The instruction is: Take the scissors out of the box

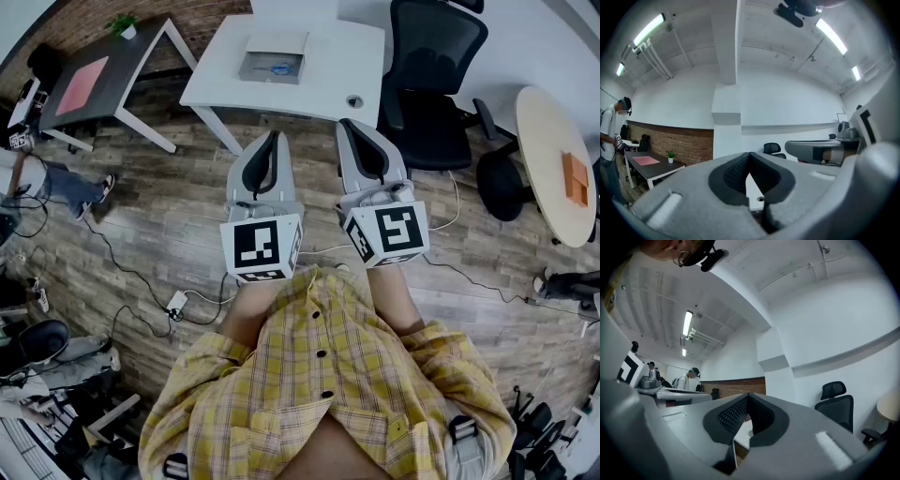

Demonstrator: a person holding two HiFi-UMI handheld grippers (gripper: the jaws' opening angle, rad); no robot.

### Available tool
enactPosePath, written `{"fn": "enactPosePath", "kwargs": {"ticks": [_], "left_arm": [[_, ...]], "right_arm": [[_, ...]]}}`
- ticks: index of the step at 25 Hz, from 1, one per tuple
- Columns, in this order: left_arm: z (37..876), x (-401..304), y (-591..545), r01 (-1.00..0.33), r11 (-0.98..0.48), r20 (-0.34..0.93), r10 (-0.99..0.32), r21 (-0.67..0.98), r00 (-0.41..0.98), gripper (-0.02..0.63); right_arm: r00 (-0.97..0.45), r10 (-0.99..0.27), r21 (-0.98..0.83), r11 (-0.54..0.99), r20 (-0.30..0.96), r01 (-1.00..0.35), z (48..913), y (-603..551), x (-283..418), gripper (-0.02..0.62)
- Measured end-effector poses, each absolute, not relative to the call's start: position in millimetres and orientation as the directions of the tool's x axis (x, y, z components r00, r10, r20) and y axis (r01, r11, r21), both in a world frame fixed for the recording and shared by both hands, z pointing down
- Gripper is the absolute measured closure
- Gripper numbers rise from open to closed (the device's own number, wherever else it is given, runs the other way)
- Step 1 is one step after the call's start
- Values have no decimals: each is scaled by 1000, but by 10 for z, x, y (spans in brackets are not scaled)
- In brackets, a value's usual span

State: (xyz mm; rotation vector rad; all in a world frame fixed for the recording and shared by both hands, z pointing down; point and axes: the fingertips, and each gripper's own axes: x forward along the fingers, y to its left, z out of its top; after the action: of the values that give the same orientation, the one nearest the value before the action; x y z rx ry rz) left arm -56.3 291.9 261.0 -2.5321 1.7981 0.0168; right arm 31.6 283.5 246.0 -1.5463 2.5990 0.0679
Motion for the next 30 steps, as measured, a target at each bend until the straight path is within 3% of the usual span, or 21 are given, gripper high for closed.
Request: {"fn": "enactPosePath", "kwargs": {"ticks": [20,30], "left_arm": [[2755,166,2980,-956,-288,8,-957,-50,288,604],[2959,-7,2383,-957,-291,29,-957,-6,290,604]], "right_arm": [[-551,-827,-69,560,-112,-826,2565,2854,853,589],[-535,-840,-49,540,-84,-840,2683,2258,704,589]]}}
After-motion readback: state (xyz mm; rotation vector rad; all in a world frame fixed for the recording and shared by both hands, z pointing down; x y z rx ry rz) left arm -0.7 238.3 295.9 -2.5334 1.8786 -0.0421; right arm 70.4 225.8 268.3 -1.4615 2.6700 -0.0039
